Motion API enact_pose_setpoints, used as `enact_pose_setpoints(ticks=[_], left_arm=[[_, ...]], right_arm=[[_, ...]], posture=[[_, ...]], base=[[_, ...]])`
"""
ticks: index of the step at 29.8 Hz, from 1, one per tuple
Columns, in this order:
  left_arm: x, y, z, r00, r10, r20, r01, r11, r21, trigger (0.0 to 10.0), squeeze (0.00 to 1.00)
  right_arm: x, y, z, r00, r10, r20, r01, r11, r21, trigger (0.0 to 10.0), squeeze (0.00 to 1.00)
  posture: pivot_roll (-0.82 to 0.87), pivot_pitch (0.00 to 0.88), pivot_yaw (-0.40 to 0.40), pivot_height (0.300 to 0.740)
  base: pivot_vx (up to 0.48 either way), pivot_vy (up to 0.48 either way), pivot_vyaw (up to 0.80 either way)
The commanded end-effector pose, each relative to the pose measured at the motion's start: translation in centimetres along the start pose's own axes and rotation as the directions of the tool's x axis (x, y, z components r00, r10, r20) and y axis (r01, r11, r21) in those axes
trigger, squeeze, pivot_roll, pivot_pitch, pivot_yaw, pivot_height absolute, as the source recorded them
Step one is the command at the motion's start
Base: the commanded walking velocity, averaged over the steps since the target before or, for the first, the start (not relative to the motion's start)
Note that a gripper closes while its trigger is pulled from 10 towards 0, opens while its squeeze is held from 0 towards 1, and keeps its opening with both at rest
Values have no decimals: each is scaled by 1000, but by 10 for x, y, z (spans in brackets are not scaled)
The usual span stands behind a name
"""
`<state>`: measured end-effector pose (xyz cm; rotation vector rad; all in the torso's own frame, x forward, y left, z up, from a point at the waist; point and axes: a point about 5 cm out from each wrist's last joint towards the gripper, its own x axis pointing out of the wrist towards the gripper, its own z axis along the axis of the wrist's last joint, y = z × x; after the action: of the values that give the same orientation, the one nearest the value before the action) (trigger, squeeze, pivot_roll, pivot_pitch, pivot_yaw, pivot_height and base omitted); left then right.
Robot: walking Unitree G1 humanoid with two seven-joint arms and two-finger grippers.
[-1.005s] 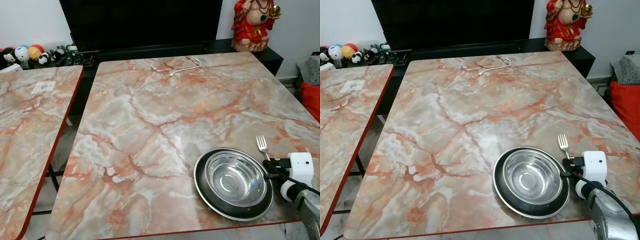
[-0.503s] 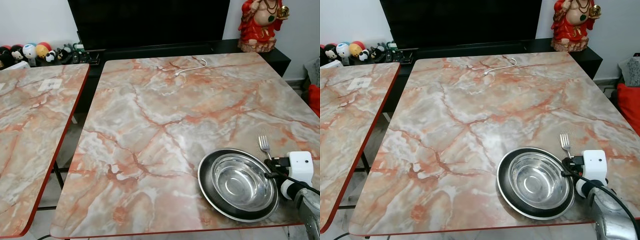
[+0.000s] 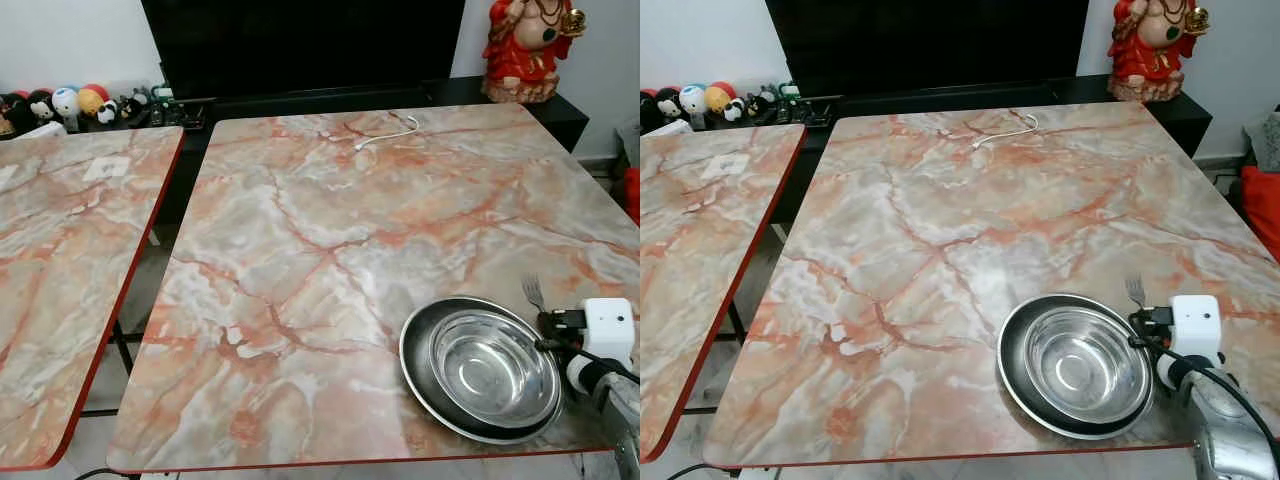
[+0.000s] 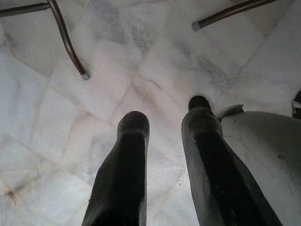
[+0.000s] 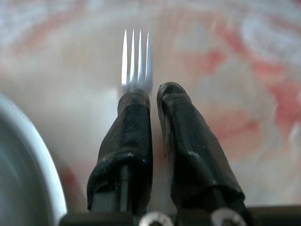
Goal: Setting the table
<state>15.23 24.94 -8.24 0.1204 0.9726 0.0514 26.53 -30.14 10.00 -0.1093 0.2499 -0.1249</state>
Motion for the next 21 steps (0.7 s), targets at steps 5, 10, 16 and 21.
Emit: enact_pose_setpoints(ticks=[5, 10, 16, 21], left_arm=[[-2, 5, -4, 1000, 11, -16, -11, 1000, 7, 10000, 0], [-2, 5, -4, 1000, 8, -14, -8, 1000, 6, 10000, 0], [-2, 5, -5, 1000, 10, -16, -10, 1000, 9, 10000, 0], [-2, 6, -7, 1000, 17, -22, -18, 1000, -12, 10000, 0]], right_arm=[[-11, 19, 24, 983, -5, 182, -1, 999, 32, 10000, 0], [-16, 28, 31, 957, -90, 276, 62, 992, 111, 10000, 0], [-12, 40, 37, 935, -154, 321, 94, 976, 195, 10000, 0], [-7, 71, 45, 934, -36, 356, -21, 988, 154, 10000, 0]], posture=[[-120, 40, 70, 740], [-125, 41, 70, 740], [-122, 39, 69, 740], [-123, 31, 61, 740]], base=[[0, 0, 0], [0, 0, 0], [0, 0, 0], [0, 0, 0]])
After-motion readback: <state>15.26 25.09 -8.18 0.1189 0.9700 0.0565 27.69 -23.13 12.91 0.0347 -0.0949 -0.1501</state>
